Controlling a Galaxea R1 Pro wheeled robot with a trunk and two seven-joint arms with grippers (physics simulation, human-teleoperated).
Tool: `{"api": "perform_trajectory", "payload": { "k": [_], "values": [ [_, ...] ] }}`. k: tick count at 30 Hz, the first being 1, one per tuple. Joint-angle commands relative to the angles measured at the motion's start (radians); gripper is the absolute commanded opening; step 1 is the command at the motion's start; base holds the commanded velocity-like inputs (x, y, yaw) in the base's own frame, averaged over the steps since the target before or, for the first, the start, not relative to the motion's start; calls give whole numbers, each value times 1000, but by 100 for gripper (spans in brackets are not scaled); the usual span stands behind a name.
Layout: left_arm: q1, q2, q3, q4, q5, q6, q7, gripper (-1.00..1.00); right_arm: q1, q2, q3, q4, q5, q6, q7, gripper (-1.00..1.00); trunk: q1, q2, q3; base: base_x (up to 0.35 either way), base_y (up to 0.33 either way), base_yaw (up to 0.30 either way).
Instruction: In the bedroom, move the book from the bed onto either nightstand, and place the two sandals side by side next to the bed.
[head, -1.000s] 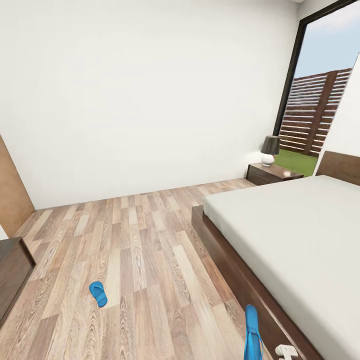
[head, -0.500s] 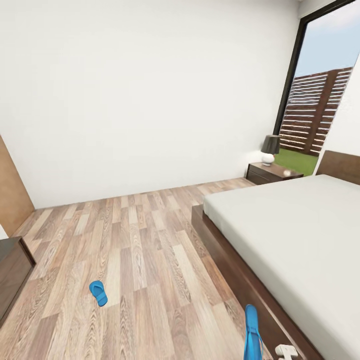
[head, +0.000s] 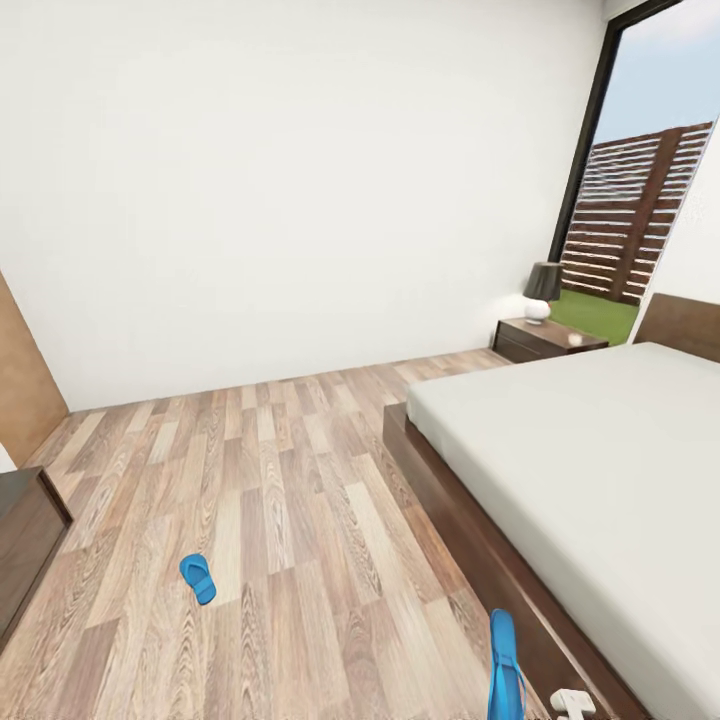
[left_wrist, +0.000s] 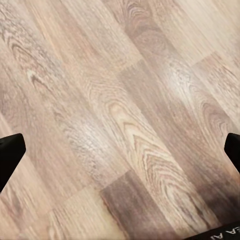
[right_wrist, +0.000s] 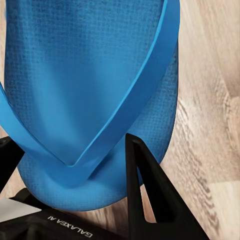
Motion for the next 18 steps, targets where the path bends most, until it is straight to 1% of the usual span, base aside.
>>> {"api": "perform_trajectory", "payload": {
  "k": [1,9,12,18],
  "values": [
    [-1,1,-4,0,1,-3,0,100,-1,0,-1,1,-8,4,4,-100,0,0,-3,0,0,0],
    [-1,1,-4,0,1,-3,0,100,-1,0,-1,1,-8,4,4,-100,0,0,-13,13,0,0],
    [-1,1,-3,0,2,-3,1,100,-1,0,-1,1,-8,4,4,-100,0,0,-14,230,0,0],
    [-1,1,-2,0,2,-3,1,100,-1,0,-1,1,-8,4,5,-100,0,0,-14,309,0,0]
  ]
}}
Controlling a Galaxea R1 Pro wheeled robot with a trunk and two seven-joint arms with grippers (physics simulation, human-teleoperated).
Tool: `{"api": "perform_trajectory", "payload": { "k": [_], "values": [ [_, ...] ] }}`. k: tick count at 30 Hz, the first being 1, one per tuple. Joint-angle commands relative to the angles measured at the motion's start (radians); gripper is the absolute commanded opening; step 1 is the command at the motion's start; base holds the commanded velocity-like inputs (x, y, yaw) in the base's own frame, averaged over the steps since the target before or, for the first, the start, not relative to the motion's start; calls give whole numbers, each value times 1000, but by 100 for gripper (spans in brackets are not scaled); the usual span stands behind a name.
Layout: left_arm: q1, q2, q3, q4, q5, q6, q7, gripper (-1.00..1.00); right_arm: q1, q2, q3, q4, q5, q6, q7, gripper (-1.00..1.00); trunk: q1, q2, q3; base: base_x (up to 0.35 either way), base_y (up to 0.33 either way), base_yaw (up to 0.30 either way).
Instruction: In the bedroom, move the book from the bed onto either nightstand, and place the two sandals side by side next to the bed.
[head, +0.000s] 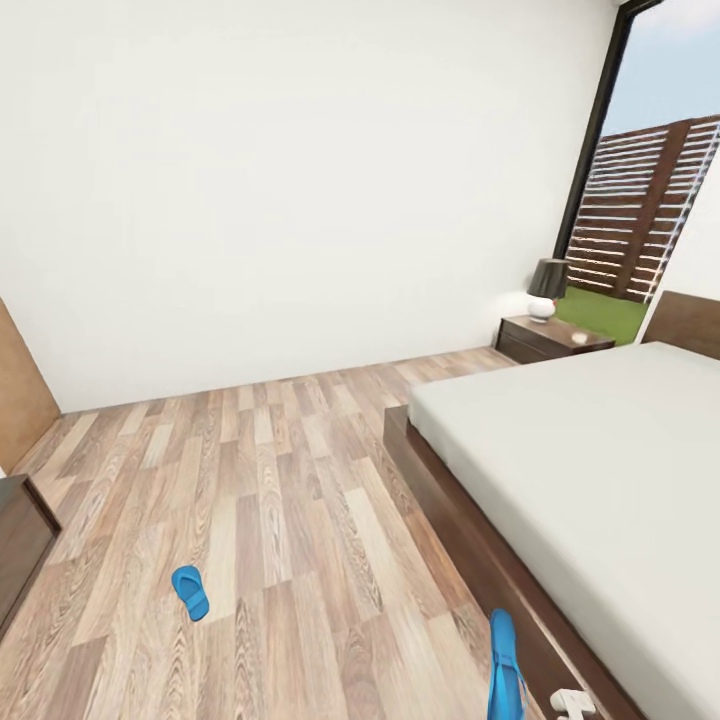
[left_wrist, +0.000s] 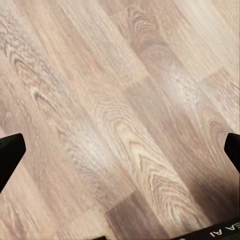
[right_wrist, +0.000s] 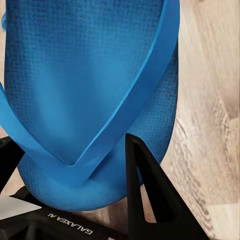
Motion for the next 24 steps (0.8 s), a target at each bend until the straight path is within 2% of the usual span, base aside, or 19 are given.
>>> {"api": "perform_trajectory", "payload": {
  "k": [1,13,24],
  "values": [
    [-1,1,-4,0,1,-3,0,100,-1,0,-1,1,-8,4,4,-100,0,0,-1,321,-14,0],
    [-1,1,-3,0,2,-3,0,100,-1,0,-1,1,-7,4,4,-100,0,0,-1,314,-114,0],
    [-1,2,-2,0,2,-3,1,100,-1,0,-1,1,-7,4,3,-100,0,0,-1,308,-14,0]
  ]
}}
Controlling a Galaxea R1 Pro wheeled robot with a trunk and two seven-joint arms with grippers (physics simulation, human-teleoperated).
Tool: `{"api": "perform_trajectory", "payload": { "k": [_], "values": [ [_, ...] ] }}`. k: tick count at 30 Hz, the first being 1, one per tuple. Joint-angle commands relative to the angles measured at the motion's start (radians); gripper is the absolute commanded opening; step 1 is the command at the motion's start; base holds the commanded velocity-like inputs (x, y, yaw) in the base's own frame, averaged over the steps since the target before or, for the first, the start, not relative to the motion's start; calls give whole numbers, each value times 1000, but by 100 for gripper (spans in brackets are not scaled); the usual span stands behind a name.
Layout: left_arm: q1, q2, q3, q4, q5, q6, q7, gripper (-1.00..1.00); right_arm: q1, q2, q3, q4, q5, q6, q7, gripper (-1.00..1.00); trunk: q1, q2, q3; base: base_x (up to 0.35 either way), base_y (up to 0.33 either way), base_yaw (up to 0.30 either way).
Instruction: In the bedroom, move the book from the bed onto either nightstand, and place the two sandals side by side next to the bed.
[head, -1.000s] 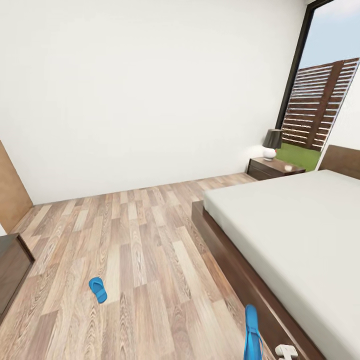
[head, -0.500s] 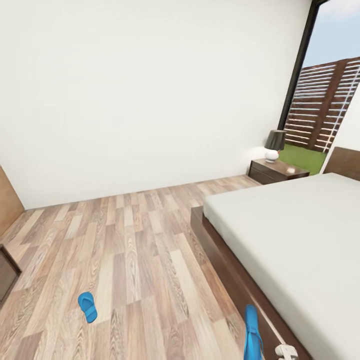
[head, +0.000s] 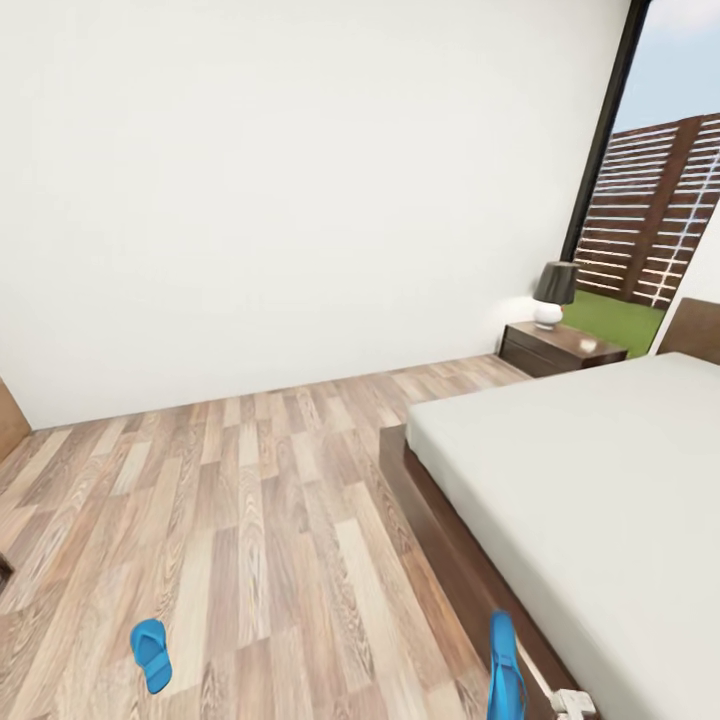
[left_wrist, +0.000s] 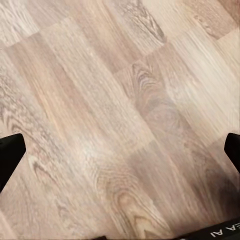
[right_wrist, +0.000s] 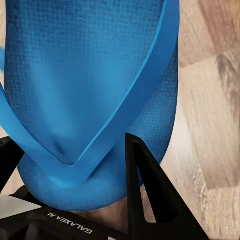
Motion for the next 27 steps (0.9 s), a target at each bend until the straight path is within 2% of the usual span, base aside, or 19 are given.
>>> {"api": "perform_trajectory", "payload": {
  "k": [1,23,27],
  "values": [
    [-1,1,-4,0,1,-3,0,100,-1,0,-2,1,-8,4,4,-100,0,0,-1,313,0,0],
    [-1,1,-4,0,1,-3,0,100,-1,0,-2,3,-8,4,4,-100,0,0,-1,314,0,1],
    [-1,0,-4,0,1,-3,0,100,-1,0,-1,3,-8,4,2,-100,0,0,-1,315,0,129]
  ]
}}
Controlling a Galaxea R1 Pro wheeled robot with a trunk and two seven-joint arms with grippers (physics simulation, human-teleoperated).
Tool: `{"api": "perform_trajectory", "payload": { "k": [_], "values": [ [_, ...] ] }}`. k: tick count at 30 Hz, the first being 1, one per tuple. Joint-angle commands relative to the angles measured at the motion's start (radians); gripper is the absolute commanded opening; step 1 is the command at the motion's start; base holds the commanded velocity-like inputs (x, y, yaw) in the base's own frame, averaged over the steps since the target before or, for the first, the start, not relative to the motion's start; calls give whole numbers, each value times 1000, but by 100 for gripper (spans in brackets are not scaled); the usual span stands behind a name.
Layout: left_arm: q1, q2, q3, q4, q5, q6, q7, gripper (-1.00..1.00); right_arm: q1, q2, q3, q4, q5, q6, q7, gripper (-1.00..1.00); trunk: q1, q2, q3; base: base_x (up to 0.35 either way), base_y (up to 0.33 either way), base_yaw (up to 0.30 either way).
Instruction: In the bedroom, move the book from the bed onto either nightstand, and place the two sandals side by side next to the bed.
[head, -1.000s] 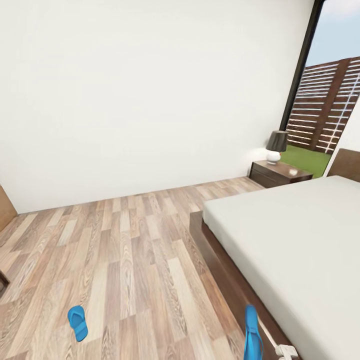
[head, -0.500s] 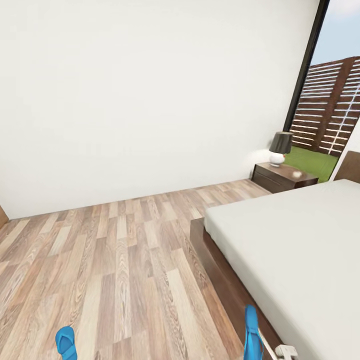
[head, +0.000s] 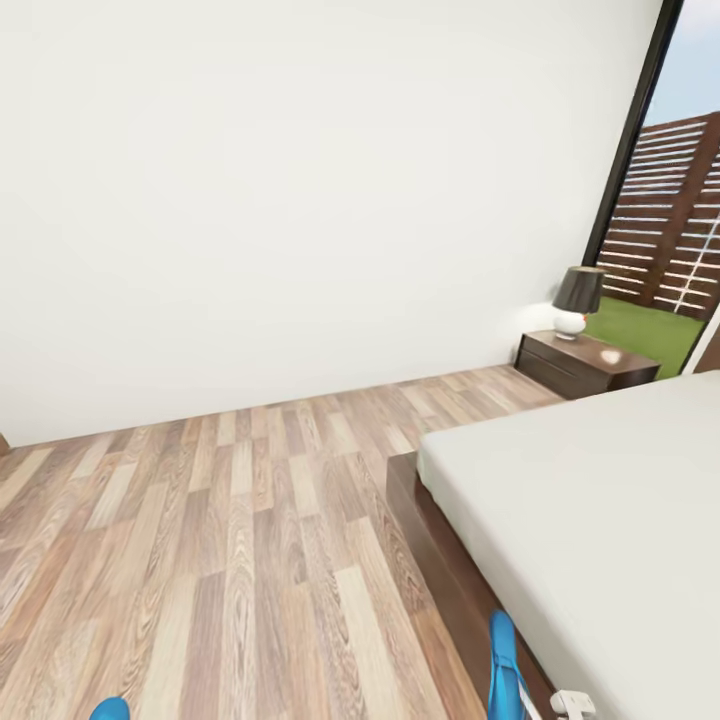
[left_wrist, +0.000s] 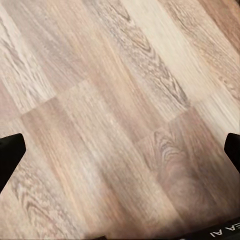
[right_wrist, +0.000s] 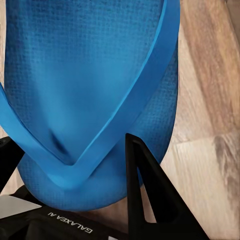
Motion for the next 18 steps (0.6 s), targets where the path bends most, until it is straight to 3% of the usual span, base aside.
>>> {"api": "perform_trajectory", "payload": {
  "k": [1,5,18],
  "values": [
    [-1,1,-4,1,1,-3,0,100,0,0,-2,0,-8,4,4,-100,0,0,-1,315,0,232],
    [-1,1,-4,1,1,-3,0,100,0,0,-2,0,-8,4,4,-100,0,0,-1,315,0,191],
    [-1,1,-4,1,1,-3,0,100,0,0,-2,0,-8,4,4,-100,0,0,-1,315,0,53]
  ]
}}
